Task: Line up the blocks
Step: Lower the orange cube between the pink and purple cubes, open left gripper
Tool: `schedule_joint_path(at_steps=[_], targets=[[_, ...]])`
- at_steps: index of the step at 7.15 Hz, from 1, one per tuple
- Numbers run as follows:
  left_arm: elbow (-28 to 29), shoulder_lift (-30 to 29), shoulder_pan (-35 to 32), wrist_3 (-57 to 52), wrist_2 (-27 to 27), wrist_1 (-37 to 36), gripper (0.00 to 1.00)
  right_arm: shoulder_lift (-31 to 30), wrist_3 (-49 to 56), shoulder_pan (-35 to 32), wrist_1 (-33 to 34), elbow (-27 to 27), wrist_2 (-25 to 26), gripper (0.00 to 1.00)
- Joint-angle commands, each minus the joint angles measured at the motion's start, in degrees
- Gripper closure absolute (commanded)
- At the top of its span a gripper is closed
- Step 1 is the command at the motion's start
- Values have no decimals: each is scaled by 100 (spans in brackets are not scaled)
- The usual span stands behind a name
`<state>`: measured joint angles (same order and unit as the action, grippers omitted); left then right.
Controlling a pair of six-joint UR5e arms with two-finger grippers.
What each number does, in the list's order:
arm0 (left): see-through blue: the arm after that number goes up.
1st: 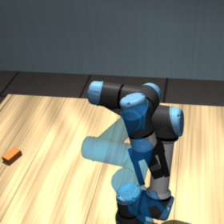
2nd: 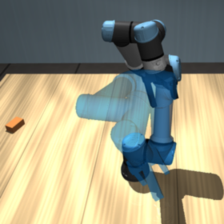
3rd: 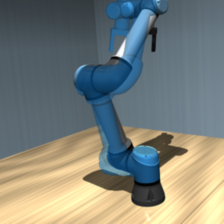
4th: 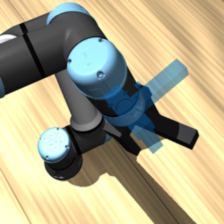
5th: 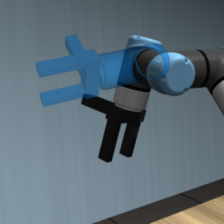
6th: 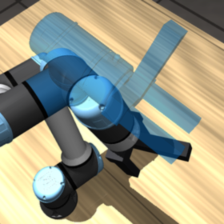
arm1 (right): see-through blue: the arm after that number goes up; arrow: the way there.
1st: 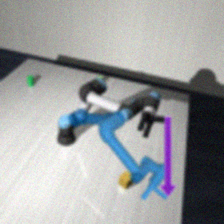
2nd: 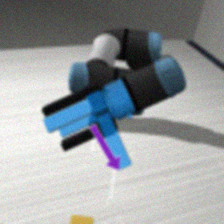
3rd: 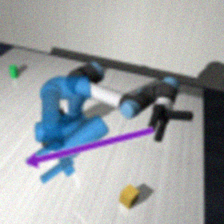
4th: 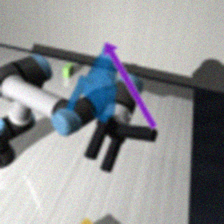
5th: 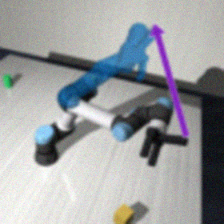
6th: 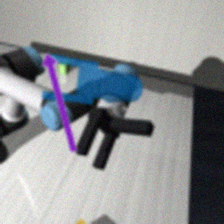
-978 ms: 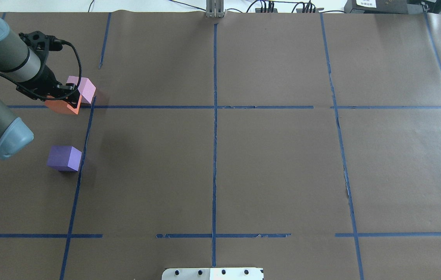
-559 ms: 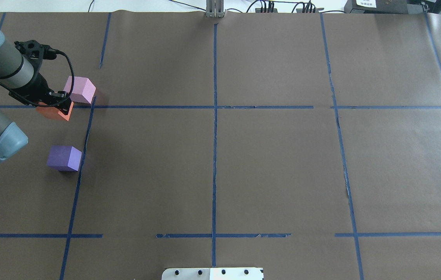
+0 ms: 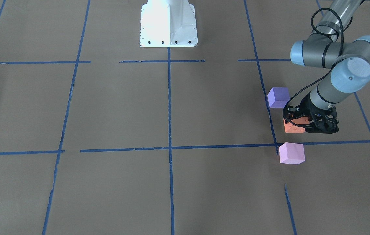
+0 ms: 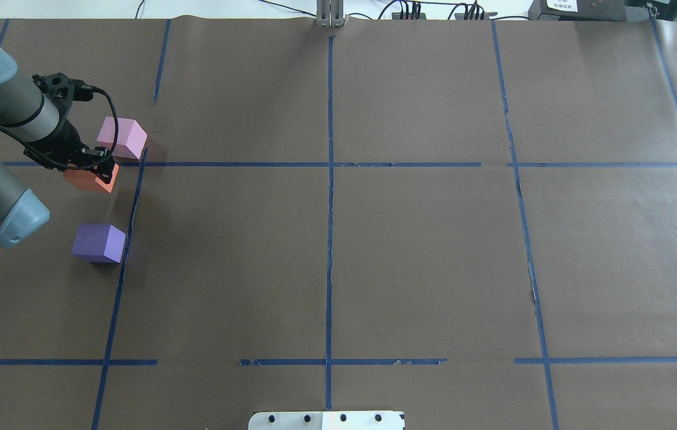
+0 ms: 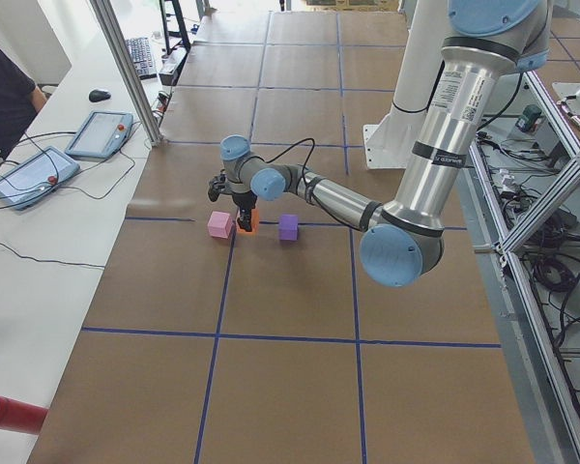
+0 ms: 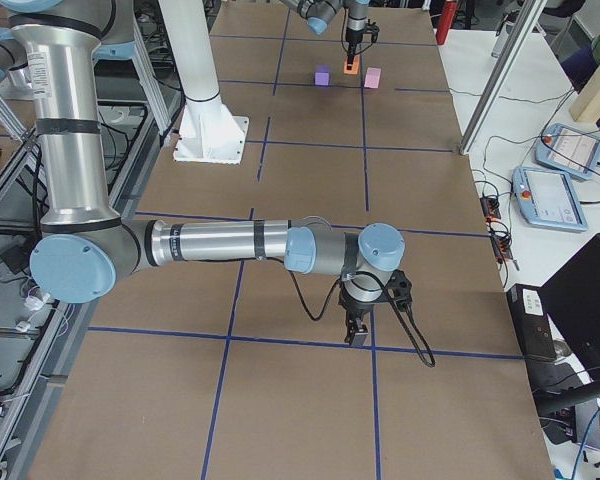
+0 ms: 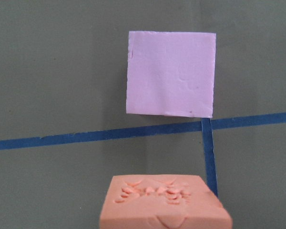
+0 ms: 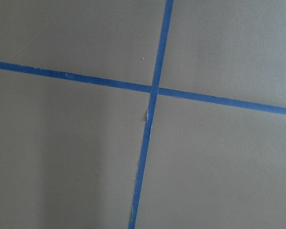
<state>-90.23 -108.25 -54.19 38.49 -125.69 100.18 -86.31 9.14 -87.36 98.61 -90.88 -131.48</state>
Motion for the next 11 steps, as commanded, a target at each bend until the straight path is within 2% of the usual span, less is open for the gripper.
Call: schedule_joint_path(at_steps=[1,6,9,10,11], targets=[[329,-55,31,10,-140,281,75,0,0,0,0,0,0,0],[594,-161,84,89,-483,353,75,0,0,0,0,0,0,0],[691,-231,154,115,-554,432,70,0,0,0,0,0,0,0],[700,-231,181,115,-554,432,64,0,0,0,0,0,0,0],[700,-223,181,115,-554,432,50,0,0,0,0,0,0,0]])
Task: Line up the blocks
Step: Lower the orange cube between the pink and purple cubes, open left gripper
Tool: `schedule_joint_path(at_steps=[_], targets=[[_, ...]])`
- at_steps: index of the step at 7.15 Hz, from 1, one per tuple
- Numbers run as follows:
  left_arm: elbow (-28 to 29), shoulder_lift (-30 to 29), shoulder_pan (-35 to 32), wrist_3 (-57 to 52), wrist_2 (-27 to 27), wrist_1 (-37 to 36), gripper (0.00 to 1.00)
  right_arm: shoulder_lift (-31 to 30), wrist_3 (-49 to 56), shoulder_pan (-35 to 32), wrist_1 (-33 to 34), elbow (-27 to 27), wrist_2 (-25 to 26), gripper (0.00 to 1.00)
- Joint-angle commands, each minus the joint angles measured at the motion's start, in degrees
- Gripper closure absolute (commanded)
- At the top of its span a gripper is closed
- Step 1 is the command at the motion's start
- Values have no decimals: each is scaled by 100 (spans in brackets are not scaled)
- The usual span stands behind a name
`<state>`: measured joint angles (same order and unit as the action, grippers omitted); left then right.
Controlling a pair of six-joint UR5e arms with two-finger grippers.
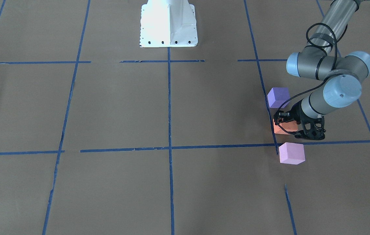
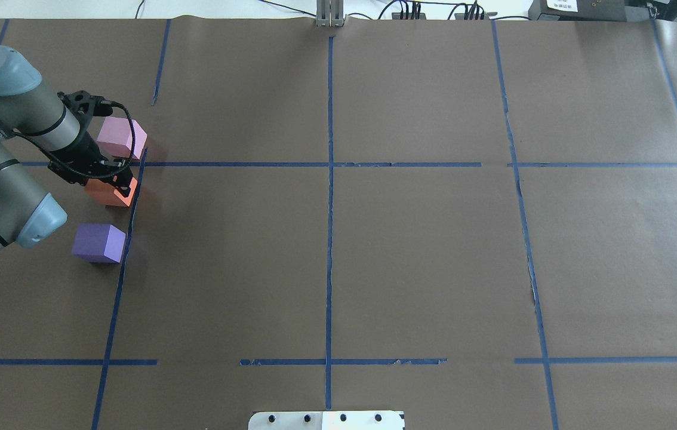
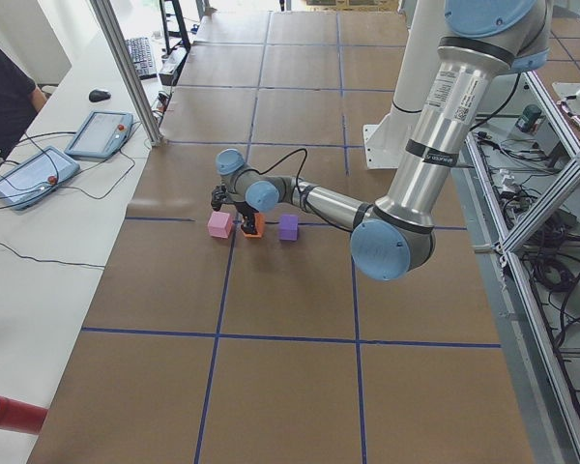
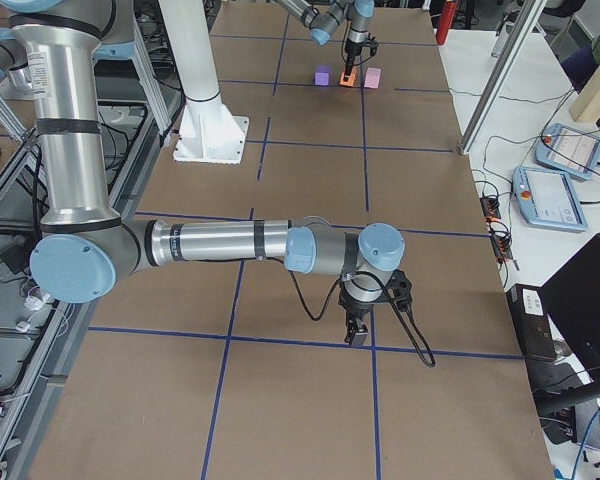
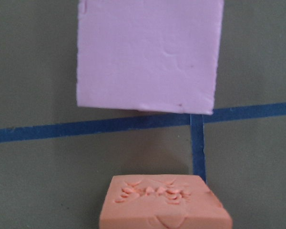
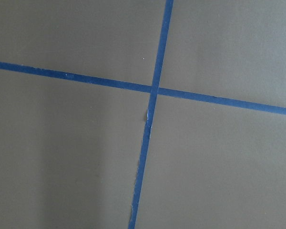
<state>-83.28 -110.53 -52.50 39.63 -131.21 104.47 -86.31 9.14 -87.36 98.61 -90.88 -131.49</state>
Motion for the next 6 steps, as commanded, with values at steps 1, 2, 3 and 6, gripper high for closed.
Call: schedule_joint_path(at_steps=[1,2,3,6], targets=[[5,14,12,1,7,12,20,0,0,0,0,0,0,0],[5,14,12,-16,8,12,4,0,0,0,0,0,0,0],[-12,31,21,-16,8,12,1,0,0,0,0,0,0,0],[-161,75,-14,-43,51,-32,0,0,0,0,0,0,0,0]])
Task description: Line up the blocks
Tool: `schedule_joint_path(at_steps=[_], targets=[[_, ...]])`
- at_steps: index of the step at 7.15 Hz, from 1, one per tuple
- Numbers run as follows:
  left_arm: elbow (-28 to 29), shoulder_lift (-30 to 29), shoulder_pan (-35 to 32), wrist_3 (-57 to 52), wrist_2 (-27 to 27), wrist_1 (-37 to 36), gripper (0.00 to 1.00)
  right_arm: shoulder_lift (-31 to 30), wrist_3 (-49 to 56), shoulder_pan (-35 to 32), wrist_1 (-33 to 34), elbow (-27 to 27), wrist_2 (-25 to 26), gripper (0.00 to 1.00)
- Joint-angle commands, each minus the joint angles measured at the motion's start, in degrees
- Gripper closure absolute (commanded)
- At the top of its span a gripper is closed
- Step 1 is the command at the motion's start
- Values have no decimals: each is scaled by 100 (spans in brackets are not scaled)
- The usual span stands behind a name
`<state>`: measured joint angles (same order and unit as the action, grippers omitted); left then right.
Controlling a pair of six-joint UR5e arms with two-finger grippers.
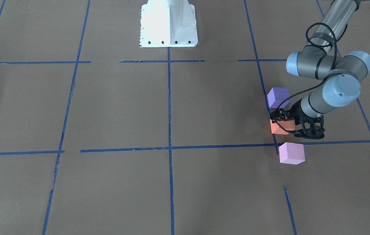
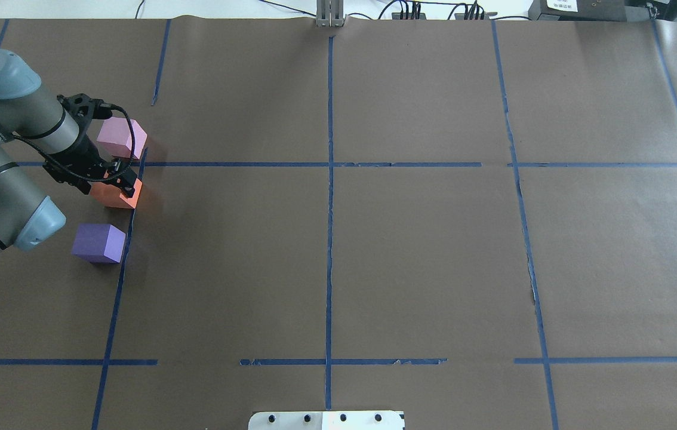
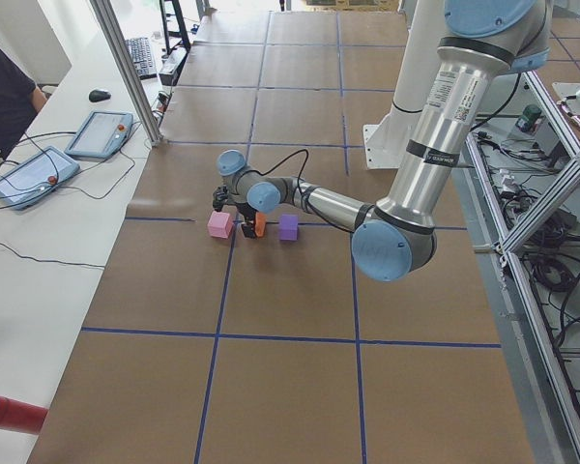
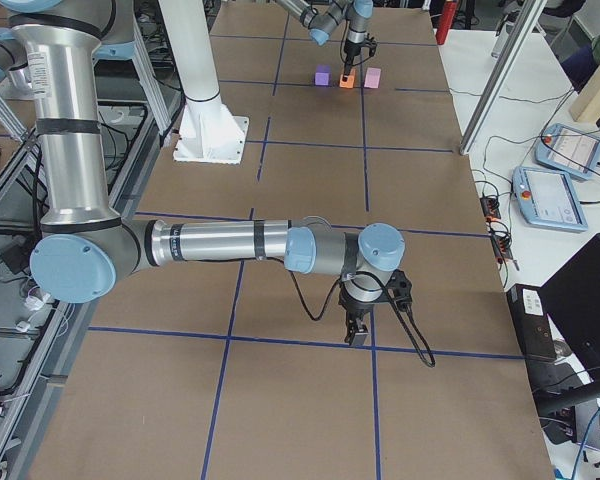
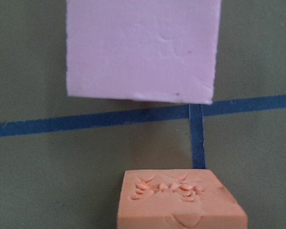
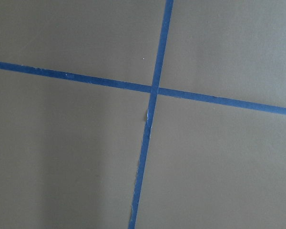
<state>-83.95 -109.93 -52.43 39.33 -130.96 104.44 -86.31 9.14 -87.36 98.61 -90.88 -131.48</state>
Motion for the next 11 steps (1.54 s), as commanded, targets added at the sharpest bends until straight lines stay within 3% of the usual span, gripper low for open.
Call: schedule_joint_path(at_steps=[1,4,6,9,11], targets=[[-295,33,-74,22,26,-46,0,0,0,0,0,0,0,0],[-1050,479,-459,-39,-9,-90,0,0,0,0,0,0,0,0],[-1394,682,-1169,-370,-9,-361,0,0,0,0,0,0,0,0],[-1291,1392,-2242,-2860,-18,-556,0,0,0,0,0,0,0,0],[-932,1666,-2780,-3684,-44,-242,0,0,0,0,0,0,0,0]])
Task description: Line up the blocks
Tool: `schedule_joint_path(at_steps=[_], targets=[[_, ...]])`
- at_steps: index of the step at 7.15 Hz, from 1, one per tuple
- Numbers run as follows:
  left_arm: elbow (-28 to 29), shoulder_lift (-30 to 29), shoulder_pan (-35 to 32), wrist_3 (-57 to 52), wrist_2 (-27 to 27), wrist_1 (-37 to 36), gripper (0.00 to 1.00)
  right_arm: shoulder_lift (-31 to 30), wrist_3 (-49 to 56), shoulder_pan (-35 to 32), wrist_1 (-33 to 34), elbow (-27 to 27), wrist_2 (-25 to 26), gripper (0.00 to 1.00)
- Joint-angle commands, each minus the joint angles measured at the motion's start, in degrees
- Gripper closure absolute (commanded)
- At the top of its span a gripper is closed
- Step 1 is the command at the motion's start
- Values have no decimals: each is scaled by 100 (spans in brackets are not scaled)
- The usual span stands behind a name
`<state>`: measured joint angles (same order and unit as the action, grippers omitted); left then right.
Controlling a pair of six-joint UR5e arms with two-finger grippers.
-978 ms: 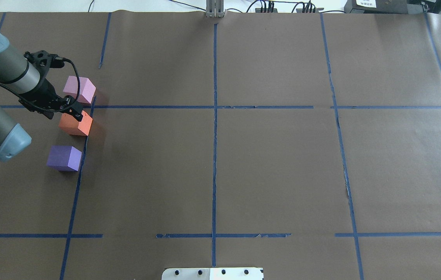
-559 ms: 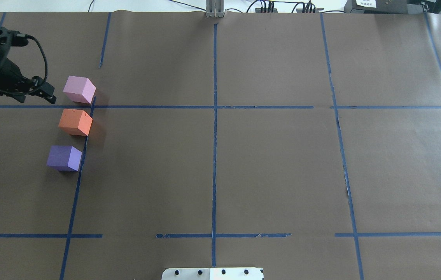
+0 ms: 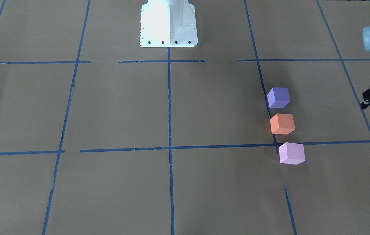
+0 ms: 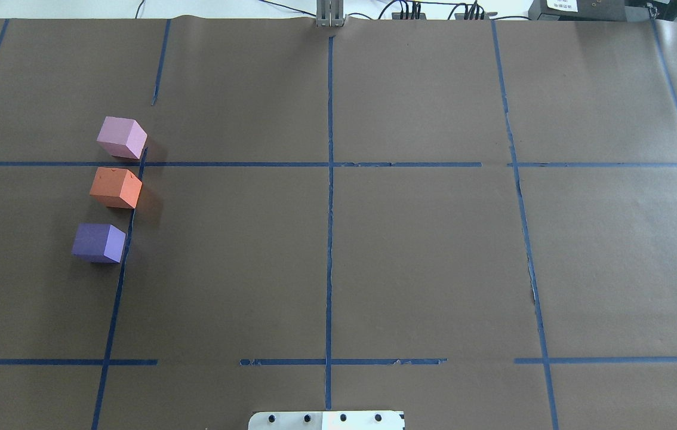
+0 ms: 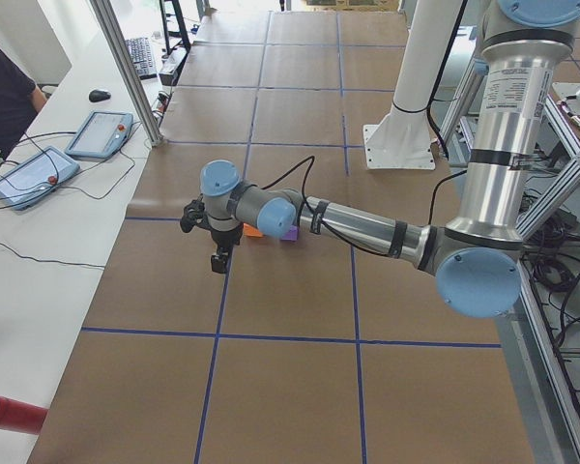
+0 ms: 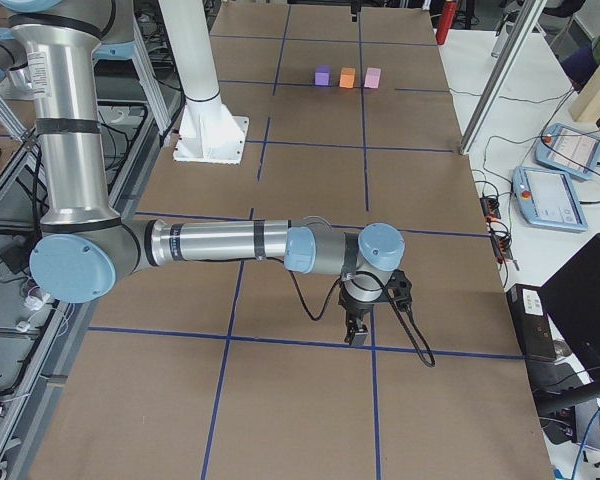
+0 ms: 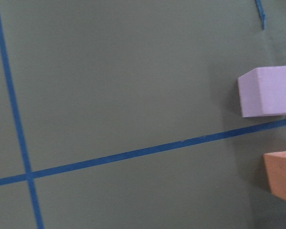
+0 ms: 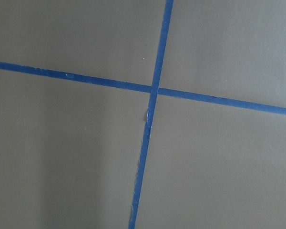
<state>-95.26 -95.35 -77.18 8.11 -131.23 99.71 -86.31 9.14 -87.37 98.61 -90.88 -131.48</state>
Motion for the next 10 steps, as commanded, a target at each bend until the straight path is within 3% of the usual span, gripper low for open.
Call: schedule_joint_path(at_steps=[1,3,6,8,10], targets=[[453,375,-524,-1078,-130,416,0,0,0,0,0,0,0,0],[876,665,-1079,-1269,-551,426,0,0,0,-8,0,0,0,0],[773,676,-1246,-795,-562,392,0,0,0,0,0,0,0,0],[580,597,-1536,-776,-553,-560,0,0,0,0,0,0,0,0],[394,693,-1537,-767,-518,-769,0,0,0,0,0,0,0,0]])
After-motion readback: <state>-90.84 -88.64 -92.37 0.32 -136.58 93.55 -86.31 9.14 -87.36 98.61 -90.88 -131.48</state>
